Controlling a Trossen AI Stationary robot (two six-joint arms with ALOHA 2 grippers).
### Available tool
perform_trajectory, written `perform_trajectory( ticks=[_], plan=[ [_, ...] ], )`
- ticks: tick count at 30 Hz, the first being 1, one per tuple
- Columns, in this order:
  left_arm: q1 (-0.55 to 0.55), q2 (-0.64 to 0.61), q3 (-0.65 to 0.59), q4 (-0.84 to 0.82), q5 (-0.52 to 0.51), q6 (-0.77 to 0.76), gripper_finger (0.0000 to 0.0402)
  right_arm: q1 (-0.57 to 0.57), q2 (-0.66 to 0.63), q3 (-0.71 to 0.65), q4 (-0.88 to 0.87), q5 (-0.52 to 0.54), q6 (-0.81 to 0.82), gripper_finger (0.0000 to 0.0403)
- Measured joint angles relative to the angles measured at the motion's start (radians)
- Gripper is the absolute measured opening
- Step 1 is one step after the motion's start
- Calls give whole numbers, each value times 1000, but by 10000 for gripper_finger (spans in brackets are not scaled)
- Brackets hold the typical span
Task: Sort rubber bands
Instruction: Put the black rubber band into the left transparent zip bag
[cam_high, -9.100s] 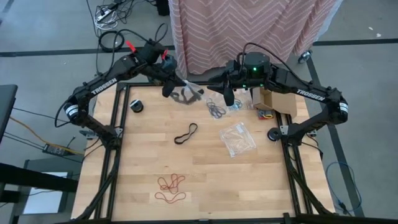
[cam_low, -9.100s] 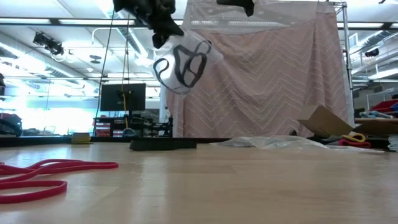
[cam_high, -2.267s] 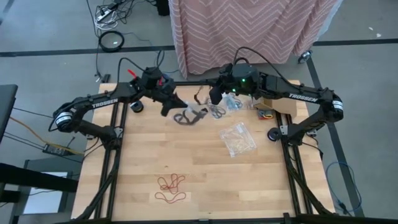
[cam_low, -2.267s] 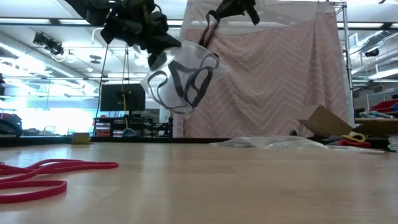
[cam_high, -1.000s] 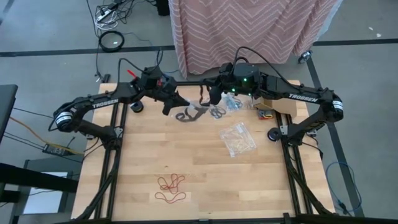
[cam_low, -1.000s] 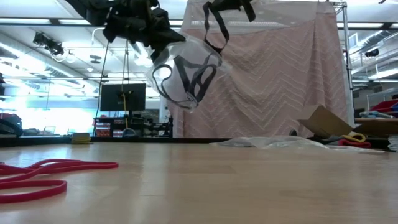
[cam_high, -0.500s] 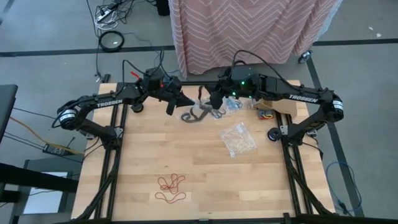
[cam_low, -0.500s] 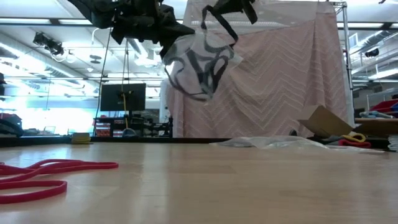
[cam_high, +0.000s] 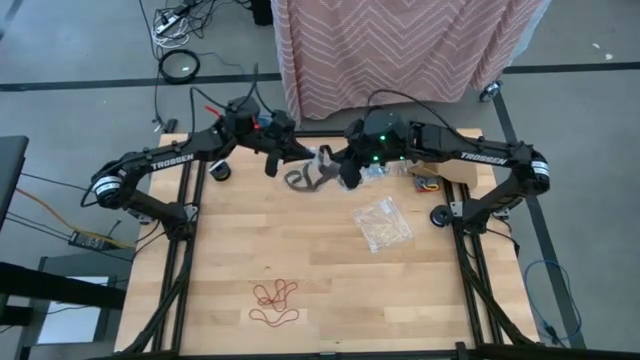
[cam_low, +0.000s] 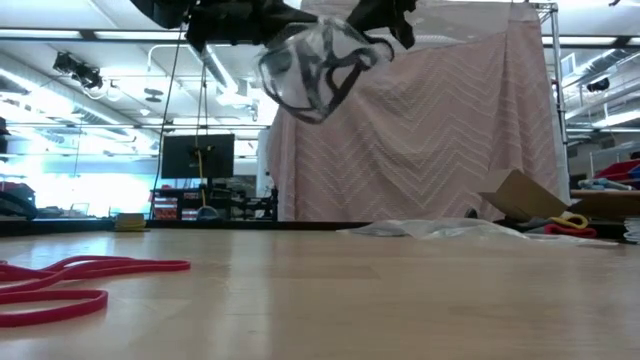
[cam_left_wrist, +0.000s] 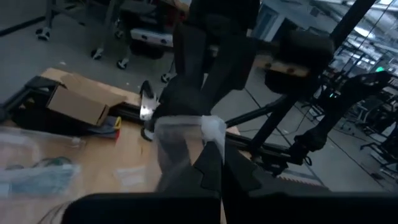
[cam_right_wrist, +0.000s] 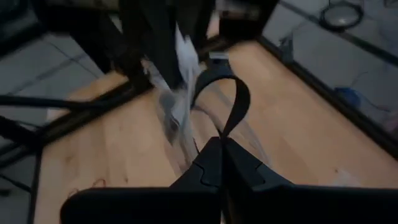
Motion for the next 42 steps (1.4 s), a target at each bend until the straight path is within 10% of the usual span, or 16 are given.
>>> perform_trajectory(
  ticks=[28, 42],
  plan=[
    [4, 3, 67, -83, 160, 58, 0, -4, 249, -3, 379, -398, -55, 0],
    [27, 4, 71, -200, 182, 123, 0, -24, 243, 13, 377, -304, -29, 0]
  ],
)
